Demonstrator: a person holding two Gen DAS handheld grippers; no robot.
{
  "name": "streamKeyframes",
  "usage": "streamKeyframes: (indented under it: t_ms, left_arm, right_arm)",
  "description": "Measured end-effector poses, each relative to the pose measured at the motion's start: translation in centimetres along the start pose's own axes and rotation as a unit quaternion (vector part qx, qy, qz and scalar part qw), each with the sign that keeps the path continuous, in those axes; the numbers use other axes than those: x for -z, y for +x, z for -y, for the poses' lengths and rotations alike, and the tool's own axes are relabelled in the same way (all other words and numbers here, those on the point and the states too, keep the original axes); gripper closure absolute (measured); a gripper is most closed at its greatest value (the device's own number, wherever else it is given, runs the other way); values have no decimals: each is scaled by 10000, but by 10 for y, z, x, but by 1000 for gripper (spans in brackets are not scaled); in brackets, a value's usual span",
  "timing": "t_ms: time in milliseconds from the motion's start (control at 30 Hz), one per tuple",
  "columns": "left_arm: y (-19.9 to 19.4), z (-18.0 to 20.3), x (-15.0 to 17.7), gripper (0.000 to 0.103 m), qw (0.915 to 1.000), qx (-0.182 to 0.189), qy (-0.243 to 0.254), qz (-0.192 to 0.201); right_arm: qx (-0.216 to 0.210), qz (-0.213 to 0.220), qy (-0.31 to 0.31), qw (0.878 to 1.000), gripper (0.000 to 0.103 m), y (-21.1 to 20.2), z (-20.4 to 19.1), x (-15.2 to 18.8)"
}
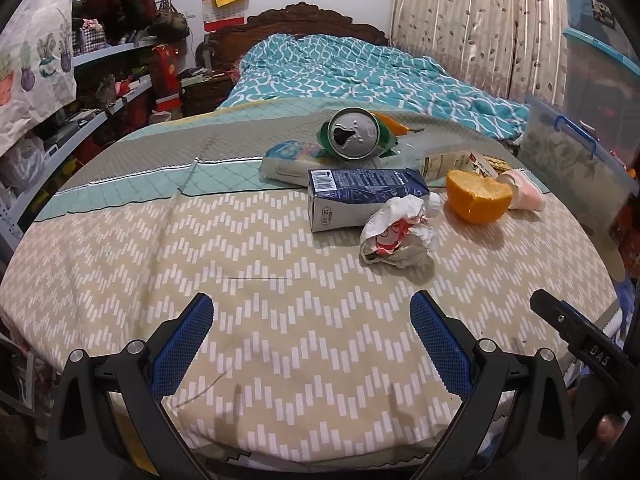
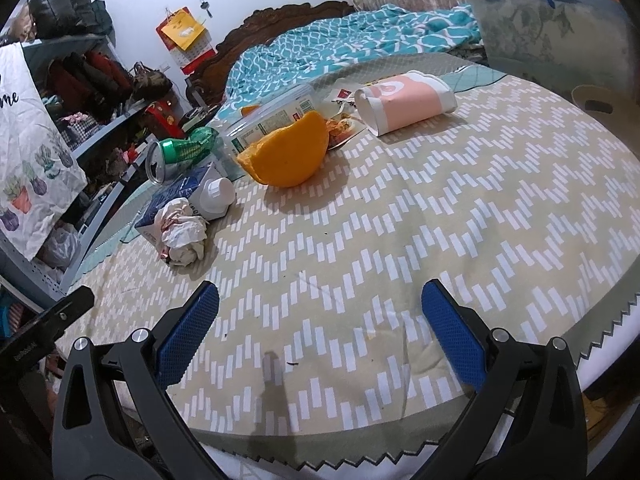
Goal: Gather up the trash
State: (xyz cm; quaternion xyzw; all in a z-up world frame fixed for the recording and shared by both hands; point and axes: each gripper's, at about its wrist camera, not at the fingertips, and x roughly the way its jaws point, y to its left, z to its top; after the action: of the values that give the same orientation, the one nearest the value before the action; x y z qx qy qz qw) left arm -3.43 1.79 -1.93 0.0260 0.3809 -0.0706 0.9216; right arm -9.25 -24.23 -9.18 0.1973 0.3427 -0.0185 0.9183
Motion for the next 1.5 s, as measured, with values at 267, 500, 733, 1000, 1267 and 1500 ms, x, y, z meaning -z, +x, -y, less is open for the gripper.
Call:
streamKeyframes:
  t_ms: [267, 500, 733, 1000, 1267, 1500]
  left_arm:
    - [22, -11, -38, 9, 9971, 734, -192, 108]
    - [69, 37, -53, 25, 9918, 1153, 367, -412]
    - [96, 67, -48, 28, 9890, 1107, 708, -675]
    - [101, 70, -48, 51, 9910, 893, 781, -625]
    - [74, 75, -41, 58, 9837, 1421, 979, -506]
    - [70, 120, -50, 58, 9592, 2398, 1339, -679]
  right_arm:
    - [-186, 71, -422, 9989, 33, -2, -11, -18]
    - [-872, -514, 356, 9942, 42, 35, 9, -69]
    - [-696, -705, 147, 9950, 11, 80, -10, -105]
    - [249, -1103, -1105, 9874, 6, 126, -43, -106]
    - [-529, -766, -933, 9913, 60, 87, -8, -98]
    - [-691, -407, -379, 9961, 68, 36, 53, -82]
